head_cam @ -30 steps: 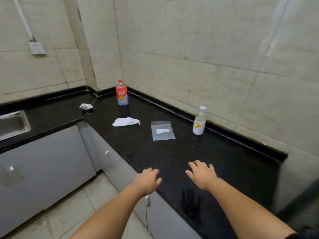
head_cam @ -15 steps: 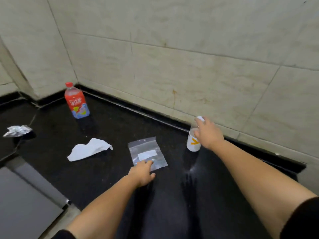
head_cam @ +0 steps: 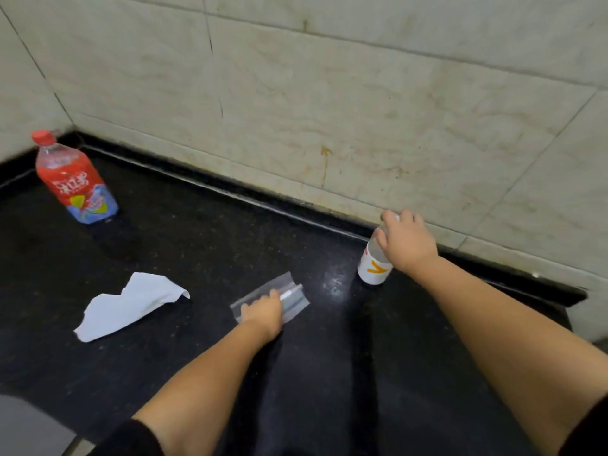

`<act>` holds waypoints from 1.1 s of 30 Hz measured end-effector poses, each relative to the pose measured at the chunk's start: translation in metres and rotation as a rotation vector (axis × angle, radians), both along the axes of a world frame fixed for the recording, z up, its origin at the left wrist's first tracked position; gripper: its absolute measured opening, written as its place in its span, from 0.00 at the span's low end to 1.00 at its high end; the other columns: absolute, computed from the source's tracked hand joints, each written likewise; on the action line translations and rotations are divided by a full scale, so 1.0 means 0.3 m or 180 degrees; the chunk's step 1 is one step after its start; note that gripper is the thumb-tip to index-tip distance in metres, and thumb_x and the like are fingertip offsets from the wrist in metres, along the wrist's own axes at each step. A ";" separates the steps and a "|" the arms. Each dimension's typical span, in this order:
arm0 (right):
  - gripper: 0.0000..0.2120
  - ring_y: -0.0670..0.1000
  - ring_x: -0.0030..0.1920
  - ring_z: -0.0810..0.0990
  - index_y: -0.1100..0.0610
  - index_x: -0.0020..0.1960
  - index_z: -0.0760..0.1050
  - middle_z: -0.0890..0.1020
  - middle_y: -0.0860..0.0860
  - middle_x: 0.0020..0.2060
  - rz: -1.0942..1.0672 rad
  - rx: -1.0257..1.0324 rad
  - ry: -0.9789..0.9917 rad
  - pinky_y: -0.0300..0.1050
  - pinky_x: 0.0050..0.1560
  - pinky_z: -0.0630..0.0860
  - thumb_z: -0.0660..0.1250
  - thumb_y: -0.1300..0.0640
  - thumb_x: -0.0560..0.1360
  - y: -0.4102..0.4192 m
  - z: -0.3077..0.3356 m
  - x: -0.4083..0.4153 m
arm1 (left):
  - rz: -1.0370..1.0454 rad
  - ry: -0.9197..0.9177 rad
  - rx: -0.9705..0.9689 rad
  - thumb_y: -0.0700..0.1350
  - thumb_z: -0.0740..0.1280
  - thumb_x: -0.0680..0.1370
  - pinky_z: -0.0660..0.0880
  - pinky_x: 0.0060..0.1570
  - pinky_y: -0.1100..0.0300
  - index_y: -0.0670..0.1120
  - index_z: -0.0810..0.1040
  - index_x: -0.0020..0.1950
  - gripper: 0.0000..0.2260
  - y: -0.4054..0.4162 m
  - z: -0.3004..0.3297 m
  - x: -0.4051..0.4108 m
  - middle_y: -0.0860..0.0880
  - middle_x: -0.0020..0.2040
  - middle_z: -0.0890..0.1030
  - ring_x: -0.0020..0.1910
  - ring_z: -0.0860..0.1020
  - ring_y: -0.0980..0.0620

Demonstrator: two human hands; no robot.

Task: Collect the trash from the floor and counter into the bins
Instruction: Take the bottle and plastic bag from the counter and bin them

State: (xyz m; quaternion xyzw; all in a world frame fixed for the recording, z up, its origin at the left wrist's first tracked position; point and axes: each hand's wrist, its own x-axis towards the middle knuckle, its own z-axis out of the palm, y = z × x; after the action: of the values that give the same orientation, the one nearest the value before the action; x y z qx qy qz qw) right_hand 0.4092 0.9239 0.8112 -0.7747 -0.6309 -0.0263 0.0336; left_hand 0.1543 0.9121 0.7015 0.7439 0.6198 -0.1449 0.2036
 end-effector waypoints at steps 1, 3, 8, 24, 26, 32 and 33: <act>0.18 0.64 0.59 0.69 0.60 0.66 0.66 0.72 0.64 0.58 -0.0009 0.0005 -0.0003 0.56 0.52 0.73 0.57 0.52 0.79 -0.011 0.002 -0.004 | 0.0011 0.0004 -0.0016 0.42 0.60 0.77 0.66 0.66 0.46 0.46 0.59 0.72 0.24 -0.016 0.000 0.004 0.42 0.68 0.72 0.67 0.71 0.41; 0.18 0.63 0.60 0.69 0.59 0.67 0.66 0.72 0.63 0.59 -0.0011 -0.0031 -0.0065 0.55 0.49 0.74 0.58 0.53 0.79 -0.036 0.007 -0.016 | -0.0031 -0.0067 0.0023 0.40 0.58 0.78 0.67 0.65 0.45 0.48 0.61 0.72 0.22 -0.064 -0.005 0.000 0.42 0.68 0.71 0.67 0.71 0.40; 0.14 0.64 0.58 0.72 0.60 0.63 0.66 0.70 0.63 0.59 0.0272 -0.0122 -0.0036 0.55 0.46 0.74 0.57 0.55 0.80 -0.129 0.021 -0.061 | 0.0289 -0.0640 0.0333 0.40 0.56 0.78 0.74 0.58 0.46 0.47 0.68 0.68 0.18 -0.207 0.014 -0.070 0.41 0.62 0.71 0.58 0.76 0.38; 0.13 0.61 0.51 0.76 0.58 0.62 0.69 0.71 0.58 0.56 0.3148 0.0066 0.0233 0.51 0.38 0.72 0.57 0.53 0.80 -0.839 0.040 -0.866 | 0.3523 -0.0759 0.0953 0.36 0.55 0.77 0.73 0.58 0.49 0.47 0.68 0.69 0.21 -1.518 0.082 -0.594 0.38 0.62 0.73 0.59 0.75 0.37; 0.13 0.62 0.51 0.76 0.59 0.60 0.69 0.71 0.59 0.55 0.3465 0.0019 0.0262 0.50 0.36 0.71 0.57 0.53 0.80 -0.965 0.017 -0.982 | 0.4023 -0.0728 0.0865 0.36 0.56 0.77 0.73 0.59 0.50 0.49 0.66 0.71 0.22 -1.733 0.065 -0.636 0.38 0.63 0.74 0.60 0.76 0.38; 0.14 0.64 0.55 0.77 0.60 0.60 0.70 0.71 0.61 0.56 0.4754 -0.0487 0.0089 0.55 0.49 0.76 0.58 0.52 0.79 -1.554 -0.117 -1.360 | 0.5427 -0.0682 0.0893 0.37 0.58 0.76 0.73 0.59 0.51 0.46 0.70 0.67 0.19 -2.500 0.009 -0.673 0.39 0.62 0.75 0.60 0.76 0.39; 0.14 0.64 0.55 0.77 0.59 0.60 0.70 0.71 0.61 0.57 0.4927 -0.0580 0.0012 0.56 0.49 0.76 0.58 0.52 0.79 -1.666 -0.146 -1.408 | 0.5614 -0.0721 0.0876 0.37 0.58 0.76 0.73 0.59 0.50 0.46 0.71 0.66 0.18 -2.621 -0.015 -0.666 0.39 0.62 0.75 0.59 0.76 0.38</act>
State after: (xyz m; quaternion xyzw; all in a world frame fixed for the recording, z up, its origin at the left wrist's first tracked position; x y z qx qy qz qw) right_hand -0.0134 0.4241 0.7674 -0.1136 -0.9916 0.0579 -0.0203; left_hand -0.0456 0.1256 0.6971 0.0255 0.9537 0.2138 0.2099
